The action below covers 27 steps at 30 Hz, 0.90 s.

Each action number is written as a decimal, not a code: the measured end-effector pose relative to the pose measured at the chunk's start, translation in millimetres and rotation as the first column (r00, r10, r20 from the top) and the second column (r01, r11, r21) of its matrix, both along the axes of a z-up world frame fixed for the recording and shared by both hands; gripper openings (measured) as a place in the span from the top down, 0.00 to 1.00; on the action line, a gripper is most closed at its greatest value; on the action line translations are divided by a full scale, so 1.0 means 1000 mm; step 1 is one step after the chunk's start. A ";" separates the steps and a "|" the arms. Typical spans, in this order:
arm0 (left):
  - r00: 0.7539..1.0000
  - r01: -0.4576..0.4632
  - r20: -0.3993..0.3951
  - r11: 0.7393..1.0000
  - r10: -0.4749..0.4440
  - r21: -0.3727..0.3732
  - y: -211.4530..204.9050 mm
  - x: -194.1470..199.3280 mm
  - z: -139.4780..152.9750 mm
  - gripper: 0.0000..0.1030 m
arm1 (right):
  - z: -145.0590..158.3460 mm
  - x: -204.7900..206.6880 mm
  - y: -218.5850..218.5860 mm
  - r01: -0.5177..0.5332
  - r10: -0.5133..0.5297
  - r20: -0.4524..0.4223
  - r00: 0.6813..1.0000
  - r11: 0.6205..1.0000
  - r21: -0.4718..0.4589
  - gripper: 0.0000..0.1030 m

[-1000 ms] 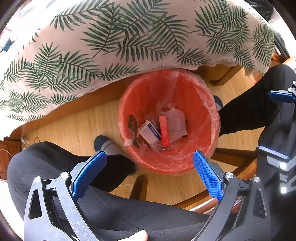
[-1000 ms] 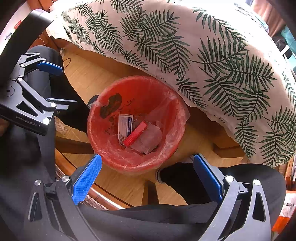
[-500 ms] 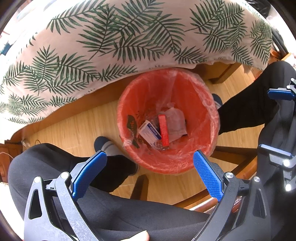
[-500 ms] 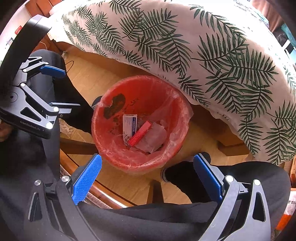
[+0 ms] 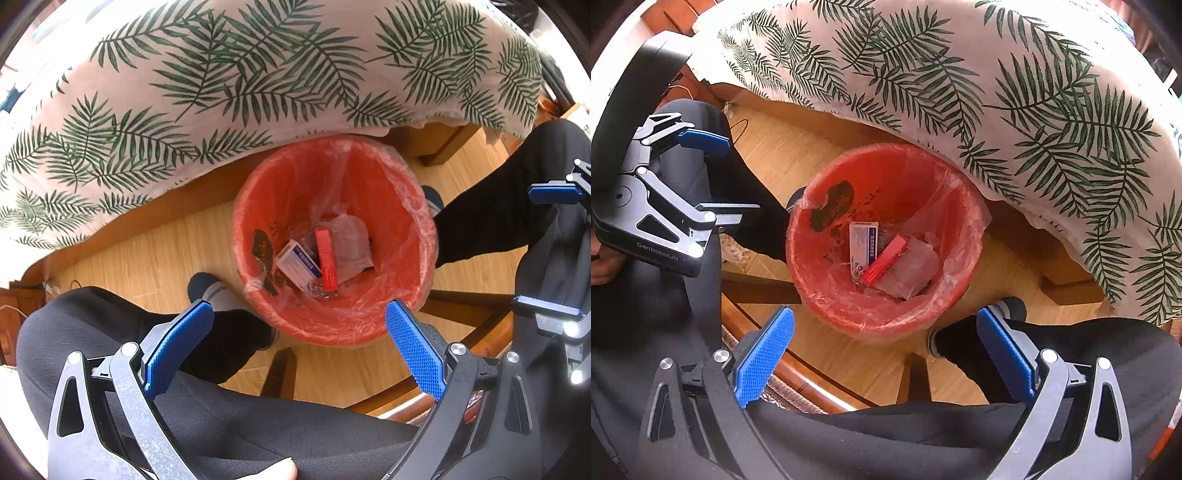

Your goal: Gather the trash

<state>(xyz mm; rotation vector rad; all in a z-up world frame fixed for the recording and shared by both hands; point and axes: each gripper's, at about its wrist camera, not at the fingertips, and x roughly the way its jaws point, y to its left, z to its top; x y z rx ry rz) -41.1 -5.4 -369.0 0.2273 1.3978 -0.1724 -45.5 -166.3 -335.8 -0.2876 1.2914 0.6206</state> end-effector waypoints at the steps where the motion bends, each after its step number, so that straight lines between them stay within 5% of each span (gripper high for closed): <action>1: 1.000 0.002 0.001 1.000 -0.002 0.001 -0.001 0.000 0.000 0.06 | 0.000 0.000 0.000 0.001 -0.001 -0.005 1.000 1.000 0.002 0.05; 9: 1.000 0.009 0.006 1.000 -0.009 0.003 -0.003 -0.001 0.001 0.06 | -0.006 0.006 -0.005 0.020 -0.018 -0.059 0.998 0.999 0.028 0.05; 27: 0.999 0.029 0.017 1.000 -0.029 -0.002 -0.008 -0.003 0.025 0.06 | 0.016 0.003 -0.010 0.039 -0.038 -0.026 0.999 0.998 0.054 0.05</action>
